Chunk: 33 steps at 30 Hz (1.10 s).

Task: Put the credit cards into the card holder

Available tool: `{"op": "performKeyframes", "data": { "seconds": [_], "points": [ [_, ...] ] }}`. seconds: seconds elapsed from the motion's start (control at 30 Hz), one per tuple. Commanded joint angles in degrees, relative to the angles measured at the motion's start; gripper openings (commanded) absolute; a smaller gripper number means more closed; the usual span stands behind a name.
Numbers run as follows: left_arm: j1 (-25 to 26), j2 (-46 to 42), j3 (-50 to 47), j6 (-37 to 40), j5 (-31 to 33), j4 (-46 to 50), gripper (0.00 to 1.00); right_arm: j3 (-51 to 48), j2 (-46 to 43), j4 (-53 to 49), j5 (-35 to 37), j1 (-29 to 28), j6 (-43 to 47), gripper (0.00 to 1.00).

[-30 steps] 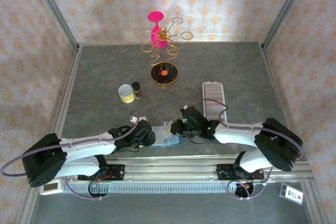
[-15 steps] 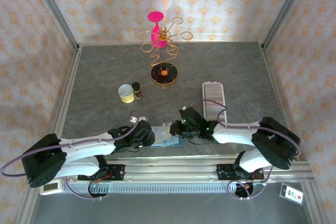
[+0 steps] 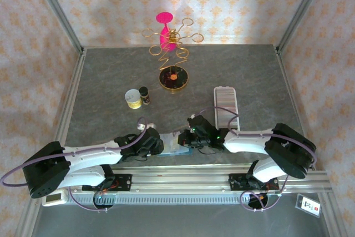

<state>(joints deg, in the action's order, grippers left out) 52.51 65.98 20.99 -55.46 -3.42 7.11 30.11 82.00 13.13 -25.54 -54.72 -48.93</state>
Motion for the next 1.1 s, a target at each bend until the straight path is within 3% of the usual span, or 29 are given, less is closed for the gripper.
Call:
{"op": "performKeyframes", "data": {
  "seconds": [0.0, 0.57, 0.67, 1.07],
  "points": [
    [0.66, -0.1, -1.57, -0.54, 0.35, 0.18, 0.31, -0.63, 0.53, 1.19, -1.24, -0.68, -0.63, 0.0],
    [0.95, -2.12, -2.36, -1.37, 1.04, 1.01, 0.31, 1.56, 5.2, 1.58, -1.9, -0.67, -1.26, 0.0],
    [1.0, -3.5, -3.1, -1.79, 1.45, 1.23, 0.31, 3.62, 5.1, -5.37, 1.29, -0.72, 0.01, 0.0],
    [0.98, -4.04, -3.68, -2.06, 0.92, -0.06, 0.3, -0.6, -0.17, -6.46, 6.95, -0.69, -5.48, 0.0]
  ]
}}
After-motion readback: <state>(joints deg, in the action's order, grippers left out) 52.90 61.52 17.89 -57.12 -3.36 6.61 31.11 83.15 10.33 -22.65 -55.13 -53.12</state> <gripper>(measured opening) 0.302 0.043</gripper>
